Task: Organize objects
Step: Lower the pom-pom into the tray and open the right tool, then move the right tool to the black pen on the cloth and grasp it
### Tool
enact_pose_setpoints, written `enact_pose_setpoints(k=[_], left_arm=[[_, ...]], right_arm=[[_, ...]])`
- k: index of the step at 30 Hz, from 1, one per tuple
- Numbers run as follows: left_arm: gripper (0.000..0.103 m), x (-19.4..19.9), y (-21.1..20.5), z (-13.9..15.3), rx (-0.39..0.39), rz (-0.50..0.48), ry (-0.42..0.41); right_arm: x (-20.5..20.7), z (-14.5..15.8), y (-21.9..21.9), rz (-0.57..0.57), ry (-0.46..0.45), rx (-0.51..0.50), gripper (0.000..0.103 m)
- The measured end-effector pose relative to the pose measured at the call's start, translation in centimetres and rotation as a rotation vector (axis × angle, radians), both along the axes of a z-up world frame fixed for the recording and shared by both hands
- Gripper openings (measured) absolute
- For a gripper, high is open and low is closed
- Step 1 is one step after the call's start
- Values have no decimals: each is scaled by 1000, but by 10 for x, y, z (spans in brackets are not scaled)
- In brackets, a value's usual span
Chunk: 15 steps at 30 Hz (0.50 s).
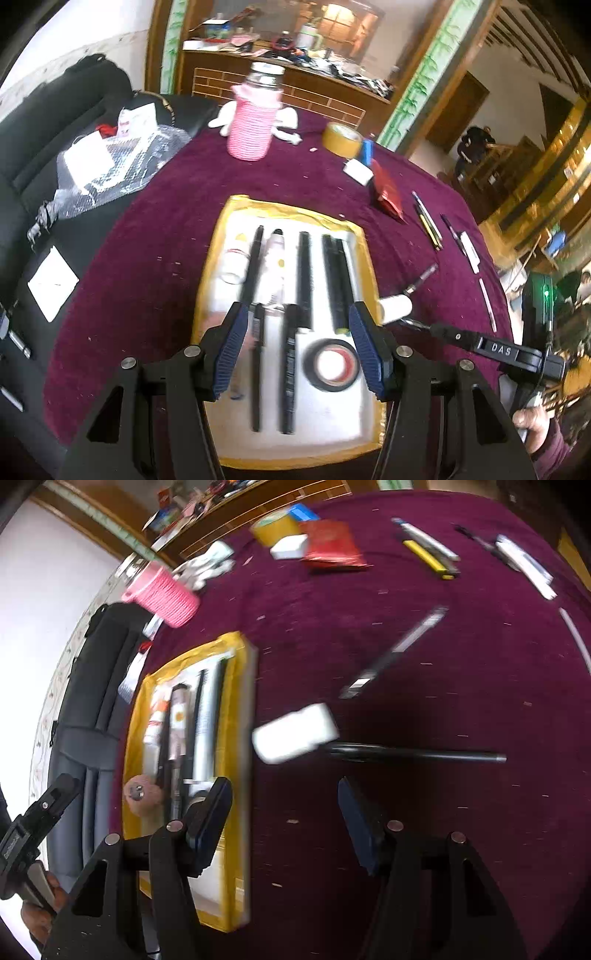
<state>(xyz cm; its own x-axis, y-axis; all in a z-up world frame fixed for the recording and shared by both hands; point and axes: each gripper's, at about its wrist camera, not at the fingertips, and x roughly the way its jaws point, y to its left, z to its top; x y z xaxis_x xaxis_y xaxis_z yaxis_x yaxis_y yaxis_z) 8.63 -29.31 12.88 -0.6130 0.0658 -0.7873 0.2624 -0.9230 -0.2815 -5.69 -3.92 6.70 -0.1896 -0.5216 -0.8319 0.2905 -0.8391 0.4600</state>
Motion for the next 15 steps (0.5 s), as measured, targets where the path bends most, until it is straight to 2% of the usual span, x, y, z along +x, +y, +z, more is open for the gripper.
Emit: enact_pose_setpoints(k=[8,10,15], left_arm=[[51,-3,64,-3,-32,-33,-59],[51,-5,84,-1,-76,-57,-70],[51,-5,131,9,-273,-113,-61]], right_arm=[[-15,-13,68,-67,-43,-28,59],[-17,-15,77,-64,-49,-36,59],[-15,-8,80,-22,-11,-12,59]])
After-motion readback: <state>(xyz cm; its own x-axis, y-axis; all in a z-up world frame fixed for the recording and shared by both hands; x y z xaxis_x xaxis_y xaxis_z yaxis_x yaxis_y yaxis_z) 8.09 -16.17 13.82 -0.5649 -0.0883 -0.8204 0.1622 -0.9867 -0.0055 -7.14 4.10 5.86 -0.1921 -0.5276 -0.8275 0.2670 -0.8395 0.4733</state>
